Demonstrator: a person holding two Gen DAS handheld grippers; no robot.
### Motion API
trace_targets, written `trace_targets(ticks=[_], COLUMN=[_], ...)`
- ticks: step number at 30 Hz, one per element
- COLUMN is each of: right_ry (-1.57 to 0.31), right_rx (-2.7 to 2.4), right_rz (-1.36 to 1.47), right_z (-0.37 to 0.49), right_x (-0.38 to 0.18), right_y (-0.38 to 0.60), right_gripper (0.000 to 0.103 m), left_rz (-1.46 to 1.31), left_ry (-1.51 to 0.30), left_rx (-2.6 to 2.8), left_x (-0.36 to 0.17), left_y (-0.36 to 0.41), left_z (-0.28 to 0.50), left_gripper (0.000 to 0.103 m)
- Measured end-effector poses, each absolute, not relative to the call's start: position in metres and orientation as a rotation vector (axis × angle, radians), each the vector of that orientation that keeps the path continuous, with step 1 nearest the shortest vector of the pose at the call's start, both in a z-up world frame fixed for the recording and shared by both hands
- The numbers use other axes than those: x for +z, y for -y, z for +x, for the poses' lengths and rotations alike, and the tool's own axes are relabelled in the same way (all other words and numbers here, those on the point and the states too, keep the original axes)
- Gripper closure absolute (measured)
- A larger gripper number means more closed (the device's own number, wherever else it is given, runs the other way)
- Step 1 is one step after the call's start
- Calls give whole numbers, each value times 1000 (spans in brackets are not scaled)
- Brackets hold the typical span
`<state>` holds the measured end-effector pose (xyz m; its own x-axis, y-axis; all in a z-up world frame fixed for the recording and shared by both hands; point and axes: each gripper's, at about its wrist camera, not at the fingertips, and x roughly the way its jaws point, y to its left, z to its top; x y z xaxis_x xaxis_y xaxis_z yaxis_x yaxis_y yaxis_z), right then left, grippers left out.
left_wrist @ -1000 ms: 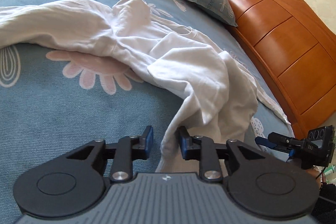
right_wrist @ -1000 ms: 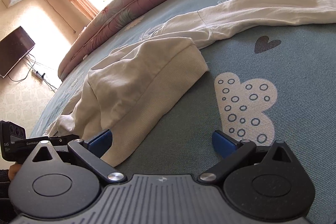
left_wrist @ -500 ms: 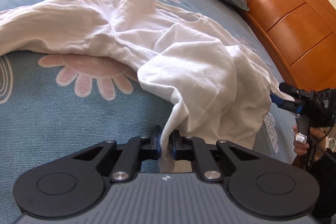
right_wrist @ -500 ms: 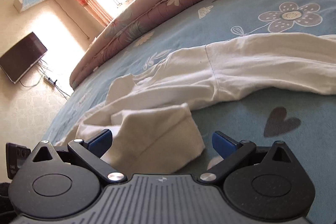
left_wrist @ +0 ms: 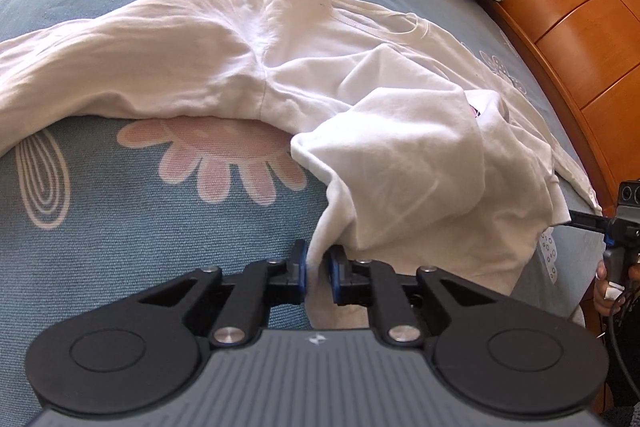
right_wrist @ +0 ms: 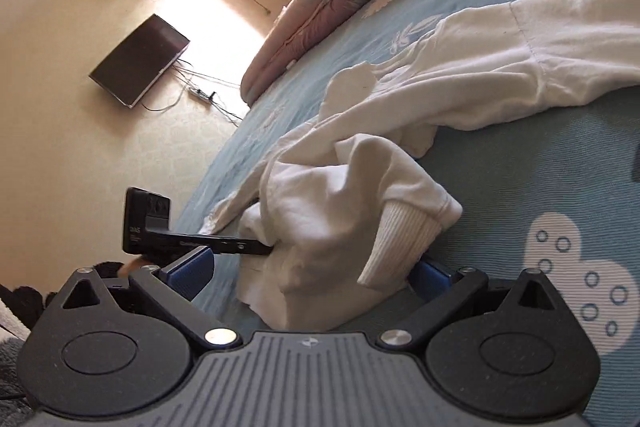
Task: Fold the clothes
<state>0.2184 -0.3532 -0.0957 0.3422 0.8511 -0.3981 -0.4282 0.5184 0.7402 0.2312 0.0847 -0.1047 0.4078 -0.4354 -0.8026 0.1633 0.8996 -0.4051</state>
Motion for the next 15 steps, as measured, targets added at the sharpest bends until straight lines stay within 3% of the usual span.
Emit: trace_targets(ticks=[10,12,13,15], right_ry=[-803,-783,-772,-799], right_rx=[900,920,933,890], right_rz=[1137,1126,1115,1085], right_z=[265,262,261,260], right_x=[-155,-159,-162,-168], right_y=[399,399,401,406], right_gripper=[0,0,5,32], left_rz=[-324,-331,-333,-341], left_ry=[-1071,-1071,-1071,-1069], left_rx=[-386,-390,-393,-396], left_x=[-107,-108,-108,-109], left_y=[-90,-91,-92,-93], left_z=[228,228,229,229], left_gripper=[89,89,89,89])
